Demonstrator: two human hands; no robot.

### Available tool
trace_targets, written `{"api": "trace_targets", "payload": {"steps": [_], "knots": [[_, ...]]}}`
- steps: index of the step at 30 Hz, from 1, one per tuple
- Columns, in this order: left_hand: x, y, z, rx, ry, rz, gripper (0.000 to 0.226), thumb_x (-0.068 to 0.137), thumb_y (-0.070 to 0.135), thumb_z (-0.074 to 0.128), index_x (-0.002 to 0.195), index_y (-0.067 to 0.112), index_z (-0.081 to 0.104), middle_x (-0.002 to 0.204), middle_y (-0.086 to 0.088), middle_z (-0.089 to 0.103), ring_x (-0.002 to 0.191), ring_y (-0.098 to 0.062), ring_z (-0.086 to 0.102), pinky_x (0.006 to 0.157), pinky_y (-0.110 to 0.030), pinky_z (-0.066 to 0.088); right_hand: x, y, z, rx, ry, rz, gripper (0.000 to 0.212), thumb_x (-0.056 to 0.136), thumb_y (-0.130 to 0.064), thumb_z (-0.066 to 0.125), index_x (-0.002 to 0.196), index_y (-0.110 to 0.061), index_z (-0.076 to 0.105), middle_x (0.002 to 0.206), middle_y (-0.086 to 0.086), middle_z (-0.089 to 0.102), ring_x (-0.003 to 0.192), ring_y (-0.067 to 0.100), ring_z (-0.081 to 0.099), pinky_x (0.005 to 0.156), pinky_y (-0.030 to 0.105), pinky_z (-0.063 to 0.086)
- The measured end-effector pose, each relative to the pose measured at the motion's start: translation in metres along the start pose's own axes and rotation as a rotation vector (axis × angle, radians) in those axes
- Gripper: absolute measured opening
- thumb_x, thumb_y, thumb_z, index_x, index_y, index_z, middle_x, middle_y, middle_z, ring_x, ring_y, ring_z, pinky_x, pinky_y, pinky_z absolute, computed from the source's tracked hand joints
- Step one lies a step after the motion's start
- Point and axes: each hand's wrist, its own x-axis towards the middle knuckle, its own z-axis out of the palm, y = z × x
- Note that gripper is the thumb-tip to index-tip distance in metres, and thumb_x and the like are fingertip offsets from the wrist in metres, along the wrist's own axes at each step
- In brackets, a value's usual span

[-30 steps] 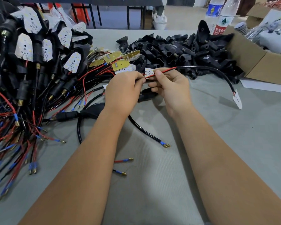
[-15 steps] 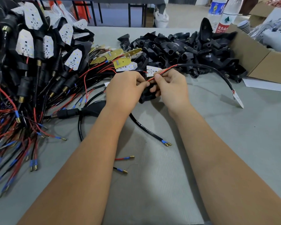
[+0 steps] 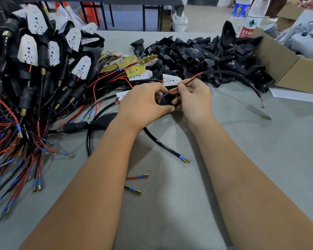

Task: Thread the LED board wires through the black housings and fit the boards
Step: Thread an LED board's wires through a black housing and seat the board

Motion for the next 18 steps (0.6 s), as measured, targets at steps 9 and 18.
{"api": "trace_targets", "payload": {"steps": [9, 18], "knots": [[0.005, -0.004, 0.009, 0.021, 0.027, -0.059, 0.033, 0.077, 0.026, 0.078, 0.109, 0.026, 0.071, 0.099, 0.007, 0.07, 0.086, -0.012, 0.058, 0.081, -0.032, 0.05, 0.001, -0.003, -0.004, 0.089, 0.139, -0.008, 0.021, 0.1, -0.005, 0.039, 0.084, -0.017, 0.047, 0.072, 0.005, 0.065, 0.047, 0.008, 0.06, 0.046, 0.02, 0.045], [0.005, 0.001, 0.012, -0.154, 0.201, -0.096, 0.022, 0.076, 0.014, 0.079, 0.097, 0.019, 0.072, 0.09, 0.007, 0.065, 0.083, -0.015, 0.063, 0.079, -0.03, 0.051, 0.0, -0.004, 0.0, 0.174, 0.094, 0.039, 0.015, 0.1, -0.001, 0.041, 0.088, -0.007, 0.048, 0.077, 0.017, 0.064, 0.056, 0.016, 0.069, 0.057, 0.026, 0.058]]}}
